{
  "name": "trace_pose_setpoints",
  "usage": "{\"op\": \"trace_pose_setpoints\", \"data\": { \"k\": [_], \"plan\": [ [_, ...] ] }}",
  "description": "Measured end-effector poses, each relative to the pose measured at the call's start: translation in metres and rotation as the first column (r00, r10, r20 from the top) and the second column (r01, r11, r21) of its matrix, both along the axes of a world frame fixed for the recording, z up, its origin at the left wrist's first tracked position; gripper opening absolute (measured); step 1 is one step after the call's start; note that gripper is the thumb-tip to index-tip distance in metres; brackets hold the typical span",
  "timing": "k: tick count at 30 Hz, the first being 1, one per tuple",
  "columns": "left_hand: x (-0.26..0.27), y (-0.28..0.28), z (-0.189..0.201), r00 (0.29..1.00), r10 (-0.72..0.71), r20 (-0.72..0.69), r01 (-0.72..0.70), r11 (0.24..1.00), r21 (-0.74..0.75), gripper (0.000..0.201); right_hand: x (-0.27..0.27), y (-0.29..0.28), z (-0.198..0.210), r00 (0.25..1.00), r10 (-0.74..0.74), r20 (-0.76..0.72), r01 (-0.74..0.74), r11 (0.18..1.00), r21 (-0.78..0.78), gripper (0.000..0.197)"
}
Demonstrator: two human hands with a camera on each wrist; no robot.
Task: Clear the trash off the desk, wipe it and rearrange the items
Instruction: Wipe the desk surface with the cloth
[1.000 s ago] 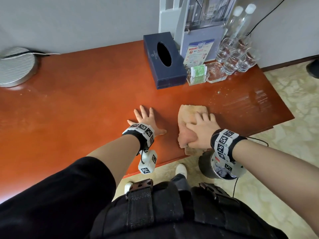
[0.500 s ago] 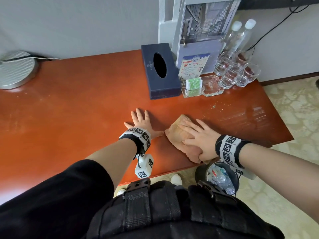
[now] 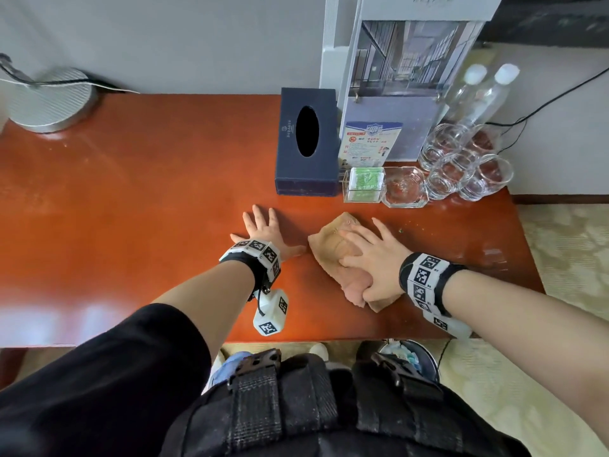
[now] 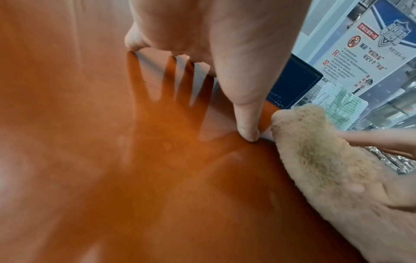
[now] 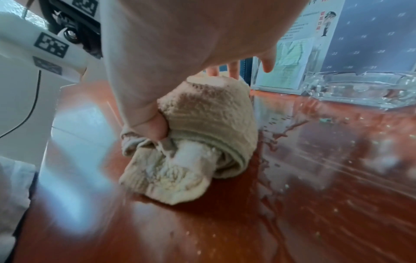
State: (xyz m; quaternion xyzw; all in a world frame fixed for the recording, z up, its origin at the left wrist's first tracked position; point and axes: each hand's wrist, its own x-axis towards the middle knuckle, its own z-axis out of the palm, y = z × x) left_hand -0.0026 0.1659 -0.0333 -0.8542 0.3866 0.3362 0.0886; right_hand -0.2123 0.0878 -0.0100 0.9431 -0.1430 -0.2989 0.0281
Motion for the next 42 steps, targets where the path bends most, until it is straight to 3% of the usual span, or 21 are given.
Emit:
{"op": "trace_pose_setpoints", "data": {
  "k": [13, 29, 36, 42],
  "plan": [
    [-0.022, -0.002, 0.002, 0.998, 0.054, 0.011, -0.054, 0.999, -0.003, 0.111, -0.009, -0.017, 0.005, 0.972, -0.235, 0.005, 0.234, 0.967, -0.096, 0.066],
    [-0.020, -0.014, 0.004, 0.995, -0.100, 0.012, 0.099, 0.993, 0.061, 0.122, -0.010, 0.027, 0.004, 0.861, -0.508, -0.032, 0.505, 0.860, -0.070, 0.068],
    [-0.012, -0.010, -0.001, 0.988, -0.153, -0.007, 0.153, 0.987, 0.057, 0.126, -0.006, 0.056, 0.004, 0.842, -0.539, -0.040, 0.535, 0.841, -0.075, 0.067],
    [-0.011, -0.009, 0.001, 0.989, -0.144, -0.014, 0.145, 0.988, 0.060, 0.126, -0.012, 0.072, 0.007, 0.892, -0.450, -0.046, 0.448, 0.893, -0.049, 0.066]
  ]
}}
